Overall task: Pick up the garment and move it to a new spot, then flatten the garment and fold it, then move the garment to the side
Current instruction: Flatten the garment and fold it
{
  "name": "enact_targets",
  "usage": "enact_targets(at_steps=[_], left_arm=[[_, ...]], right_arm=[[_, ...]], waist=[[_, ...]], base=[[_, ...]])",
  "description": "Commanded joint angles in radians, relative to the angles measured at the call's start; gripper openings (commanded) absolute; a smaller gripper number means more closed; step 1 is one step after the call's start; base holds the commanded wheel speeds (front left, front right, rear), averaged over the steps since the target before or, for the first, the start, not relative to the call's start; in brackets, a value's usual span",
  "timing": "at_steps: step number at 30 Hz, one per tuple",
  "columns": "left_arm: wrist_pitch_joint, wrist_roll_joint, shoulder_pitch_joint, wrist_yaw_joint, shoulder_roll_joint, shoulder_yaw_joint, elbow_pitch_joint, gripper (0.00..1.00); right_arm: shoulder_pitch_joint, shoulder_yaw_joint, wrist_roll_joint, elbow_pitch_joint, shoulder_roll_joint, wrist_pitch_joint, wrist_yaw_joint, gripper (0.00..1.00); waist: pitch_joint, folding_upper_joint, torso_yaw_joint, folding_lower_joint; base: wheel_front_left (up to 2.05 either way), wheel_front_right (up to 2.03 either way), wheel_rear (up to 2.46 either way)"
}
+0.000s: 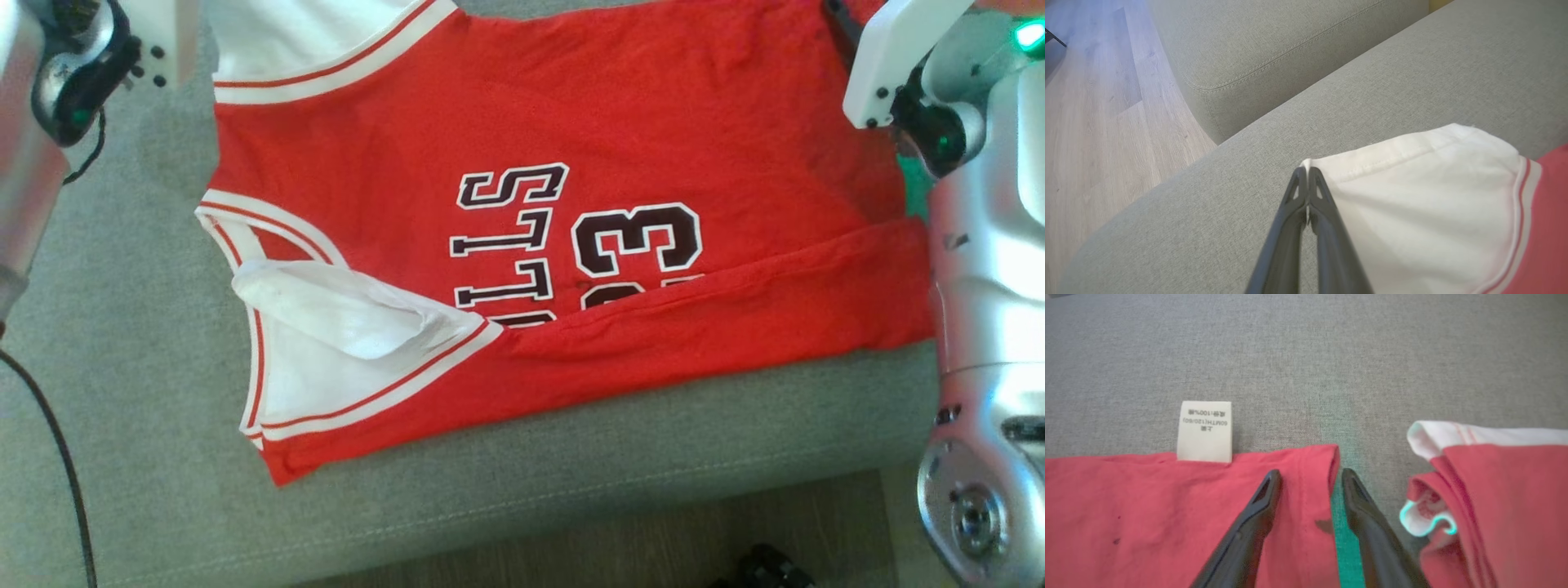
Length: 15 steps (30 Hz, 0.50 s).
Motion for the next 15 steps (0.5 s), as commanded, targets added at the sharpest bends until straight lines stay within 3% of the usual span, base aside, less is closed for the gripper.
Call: enact_targets(at_steps=[1, 4, 5, 8, 13, 15], left_arm=[[-0.007, -0.010, -0.055, 0.001, 0.036, 0.031, -0.025, 0.00], [-0.009, -0.013, -0.062, 0.001, 0.036, 0.023, -0.027, 0.00], [-0.010, -0.014, -0.066, 0.001, 0.034, 0.017, -0.028, 0.00], [-0.013, -0.016, -0.070, 0.001, 0.029, 0.009, -0.028, 0.00], [-0.018, -0.020, -0.077, 0.001, 0.023, -0.005, -0.029, 0.00], [-0.020, -0.022, -0.080, 0.001, 0.023, -0.008, -0.029, 0.00]], right_arm=[[-0.048, 0.007, -0.011, -0.026, 0.006, -0.011, 0.000, 0.74], [-0.077, -0.014, -0.036, 0.009, 0.006, -0.015, 0.000, 0.49], [-0.095, -0.027, -0.053, 0.032, 0.006, -0.016, 0.000, 0.44], [-0.119, -0.048, -0.086, 0.059, 0.006, -0.022, 0.000, 0.48], [-0.149, -0.086, -0.143, 0.097, 0.006, -0.027, 0.000, 0.43], [-0.160, -0.100, -0.162, 0.110, 0.006, -0.030, 0.000, 0.29]], waist=[[0.003, 0.0000, 0.003, 0.0000], [0.009, 0.0000, 0.010, 0.0000], [0.012, 0.0000, 0.015, 0.0000], [0.015, 0.0000, 0.021, 0.0000], [0.018, 0.0000, 0.032, 0.0000], [0.020, 0.0000, 0.037, 0.0000]], base=[[0.00, 0.00, 0.00], [0.00, 0.00, 0.00], [0.00, 0.00, 0.00], [0.00, 0.00, 0.00], [0.00, 0.00, 0.00], [0.00, 0.00, 0.00]])
